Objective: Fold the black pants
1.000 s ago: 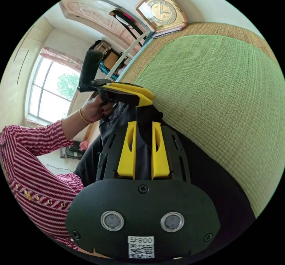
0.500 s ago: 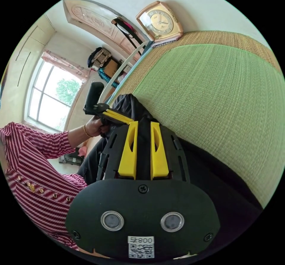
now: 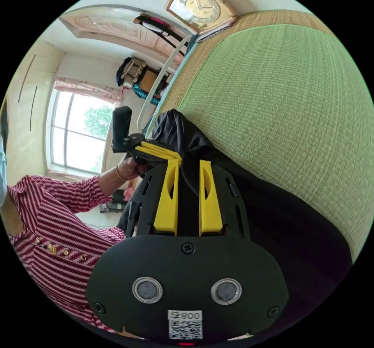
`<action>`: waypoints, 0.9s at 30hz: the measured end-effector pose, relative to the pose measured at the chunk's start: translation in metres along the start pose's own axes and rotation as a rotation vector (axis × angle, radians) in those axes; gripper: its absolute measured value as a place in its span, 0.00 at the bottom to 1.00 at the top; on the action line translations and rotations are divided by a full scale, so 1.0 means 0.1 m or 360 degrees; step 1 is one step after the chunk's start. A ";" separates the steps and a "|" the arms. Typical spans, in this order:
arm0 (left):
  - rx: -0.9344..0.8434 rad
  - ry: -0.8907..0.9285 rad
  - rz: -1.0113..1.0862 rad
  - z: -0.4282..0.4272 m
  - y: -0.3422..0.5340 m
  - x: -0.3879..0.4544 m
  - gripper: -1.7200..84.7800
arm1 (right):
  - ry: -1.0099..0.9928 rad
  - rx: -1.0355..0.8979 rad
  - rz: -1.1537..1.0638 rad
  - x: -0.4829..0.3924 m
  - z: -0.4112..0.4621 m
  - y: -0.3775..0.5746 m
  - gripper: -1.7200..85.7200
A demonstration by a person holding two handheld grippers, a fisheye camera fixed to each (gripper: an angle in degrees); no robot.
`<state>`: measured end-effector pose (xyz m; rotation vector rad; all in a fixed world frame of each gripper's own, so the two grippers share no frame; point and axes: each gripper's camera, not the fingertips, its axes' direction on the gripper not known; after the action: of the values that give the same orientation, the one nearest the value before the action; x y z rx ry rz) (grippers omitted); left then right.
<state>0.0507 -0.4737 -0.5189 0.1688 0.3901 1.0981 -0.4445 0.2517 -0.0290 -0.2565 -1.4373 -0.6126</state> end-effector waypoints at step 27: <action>0.0208 -0.0157 -0.0292 -0.13 0.75 -0.39 0.02 | -0.0149 0.0066 0.0340 0.86 -0.68 -0.95 0.04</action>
<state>-0.0324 -0.4758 -0.4976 0.2960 0.3816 0.8804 -0.4370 0.1181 0.0271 -0.4048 -1.4876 -0.4004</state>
